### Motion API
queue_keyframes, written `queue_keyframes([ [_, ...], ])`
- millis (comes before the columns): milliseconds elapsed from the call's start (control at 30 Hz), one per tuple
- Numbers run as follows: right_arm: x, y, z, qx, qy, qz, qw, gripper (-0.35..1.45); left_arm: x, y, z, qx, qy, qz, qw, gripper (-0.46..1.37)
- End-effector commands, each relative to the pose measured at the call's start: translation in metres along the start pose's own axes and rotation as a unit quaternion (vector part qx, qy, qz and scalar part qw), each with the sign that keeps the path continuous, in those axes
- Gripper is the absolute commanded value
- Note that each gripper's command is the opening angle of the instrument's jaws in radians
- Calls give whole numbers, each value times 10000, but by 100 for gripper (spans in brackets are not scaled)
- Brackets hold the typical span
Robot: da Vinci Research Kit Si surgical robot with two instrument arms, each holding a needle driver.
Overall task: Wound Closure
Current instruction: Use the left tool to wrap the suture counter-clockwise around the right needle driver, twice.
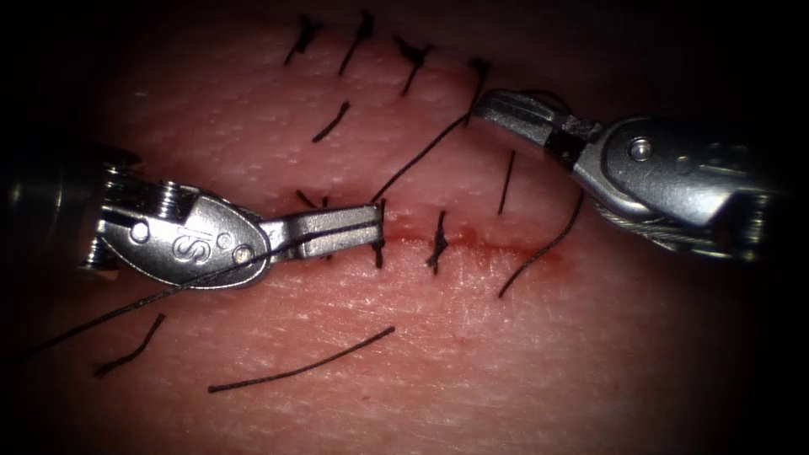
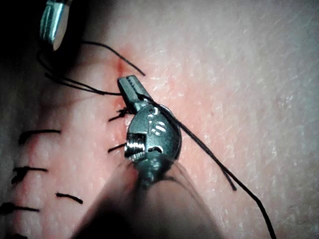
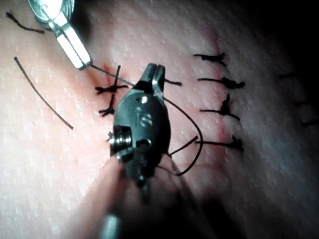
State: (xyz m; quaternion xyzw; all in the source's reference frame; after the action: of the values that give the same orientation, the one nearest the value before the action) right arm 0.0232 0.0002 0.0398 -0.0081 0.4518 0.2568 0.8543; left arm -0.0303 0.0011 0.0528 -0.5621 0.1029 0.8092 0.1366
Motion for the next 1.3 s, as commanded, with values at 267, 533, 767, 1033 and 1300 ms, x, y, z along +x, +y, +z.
queue_keyframes([
  [267, -4, 14, 22, 391, -272, -140, 9988, -35, 34, 10, -7, -230, 175, 22, 9996, -35],
  [533, 9, 30, 72, 1312, -967, -360, 9860, -35, 55, 8, -6, -714, 383, 190, 9965, -35],
  [767, -6, 16, 89, 1776, -1162, -478, 9761, -35, 79, -15, -5, -1213, 803, 188, 9892, -35],
  [1033, -55, -32, 93, 2077, -1022, -581, 9711, -35, 96, -59, -2, -1590, 1321, 90, 9784, -35],
  [1300, -91, -66, 95, 2242, -762, -505, 9703, -35, 81, -90, 21, -1671, 1642, 40, 9722, -35],
])
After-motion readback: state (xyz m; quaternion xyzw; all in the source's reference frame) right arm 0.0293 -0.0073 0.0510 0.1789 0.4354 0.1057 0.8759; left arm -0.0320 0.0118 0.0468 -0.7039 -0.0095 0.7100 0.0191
